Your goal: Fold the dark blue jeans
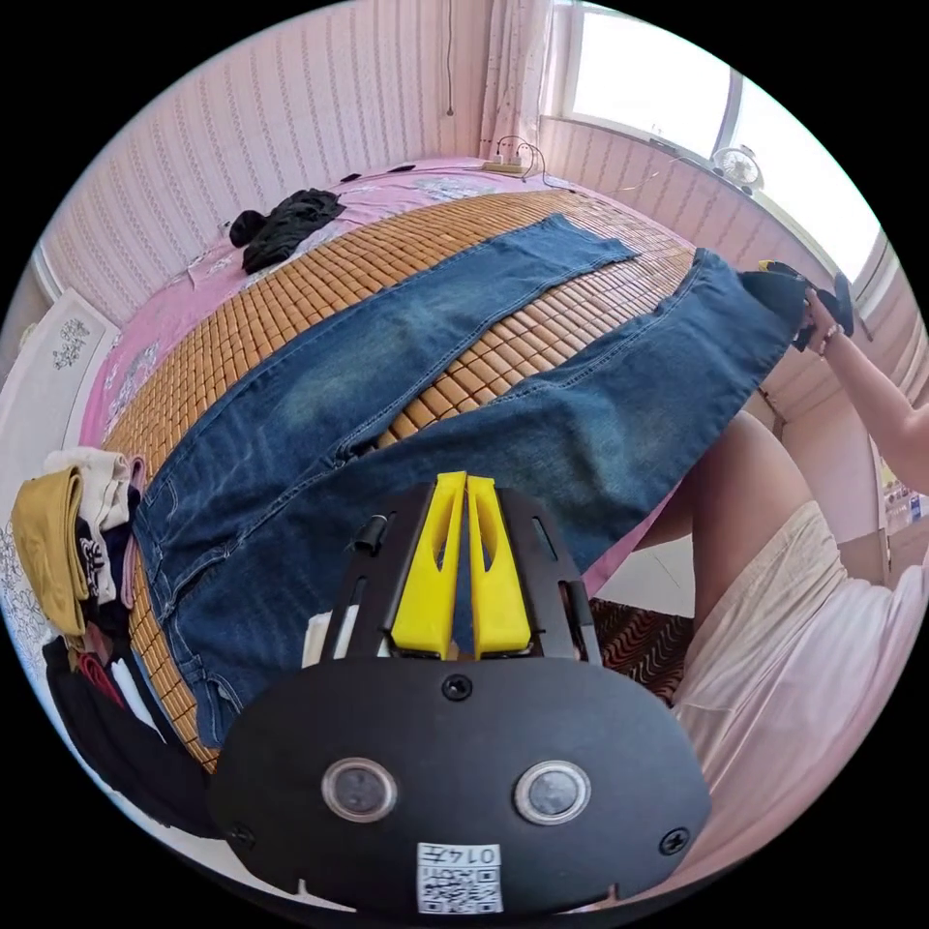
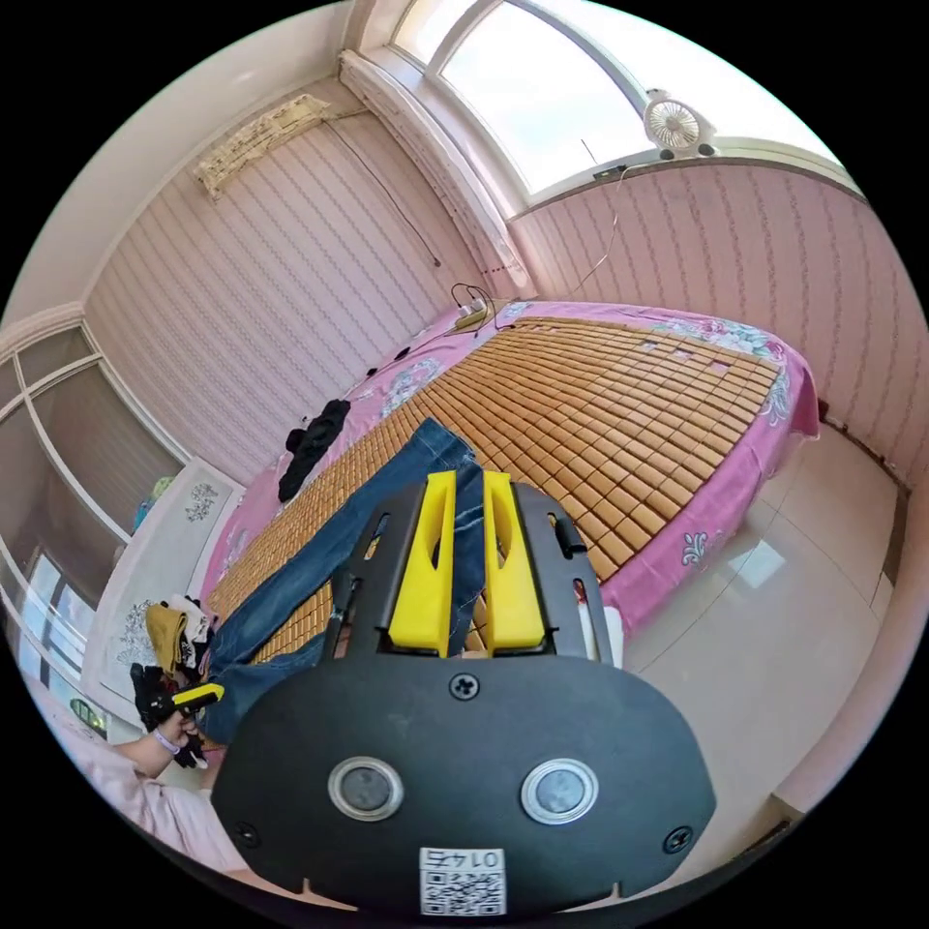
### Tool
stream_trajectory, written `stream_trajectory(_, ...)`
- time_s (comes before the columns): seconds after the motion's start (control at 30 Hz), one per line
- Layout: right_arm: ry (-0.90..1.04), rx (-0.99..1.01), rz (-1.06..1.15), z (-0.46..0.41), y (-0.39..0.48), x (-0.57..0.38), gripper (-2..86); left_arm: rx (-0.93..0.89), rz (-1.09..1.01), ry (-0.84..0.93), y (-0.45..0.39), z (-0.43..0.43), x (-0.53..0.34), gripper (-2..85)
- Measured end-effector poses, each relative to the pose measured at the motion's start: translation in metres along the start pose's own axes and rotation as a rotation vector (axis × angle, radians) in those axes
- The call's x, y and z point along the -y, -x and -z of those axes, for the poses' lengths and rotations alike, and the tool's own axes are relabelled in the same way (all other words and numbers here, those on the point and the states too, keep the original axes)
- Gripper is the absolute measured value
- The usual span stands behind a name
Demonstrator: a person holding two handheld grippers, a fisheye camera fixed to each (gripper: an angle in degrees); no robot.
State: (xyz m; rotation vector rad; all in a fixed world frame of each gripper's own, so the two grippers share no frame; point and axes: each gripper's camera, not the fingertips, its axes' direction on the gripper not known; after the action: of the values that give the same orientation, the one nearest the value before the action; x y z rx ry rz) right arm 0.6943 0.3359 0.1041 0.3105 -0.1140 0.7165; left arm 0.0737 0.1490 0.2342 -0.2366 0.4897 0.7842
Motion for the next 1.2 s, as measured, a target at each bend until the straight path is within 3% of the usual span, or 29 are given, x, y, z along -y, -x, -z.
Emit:
stream_trajectory(0.23,0.274,-0.185,0.155,-0.093,0.033,-0.019,13.6,-0.016,-0.231,0.109,-0.04,-0.044,0.065,3.0)
stream_trajectory(0.43,0.338,-0.432,0.179,-0.162,0.045,-0.002,13.9,0.04,-0.371,0.296,-0.067,-0.097,0.101,6.0)
stream_trajectory(0.67,0.352,-0.326,0.223,-0.161,0.054,0.003,4.0,0.019,-0.423,0.283,-0.07,-0.097,0.094,-0.3)
stream_trajectory(0.97,0.182,-0.214,0.24,-0.114,0.09,0.051,4.7,0.098,-0.325,0.079,-0.032,-0.044,0.089,-1.0)
stream_trajectory(1.2,0.198,-0.237,0.115,-0.104,0.075,0.032,9.2,-0.056,-0.098,0.227,0.019,-0.088,0.072,-0.9)
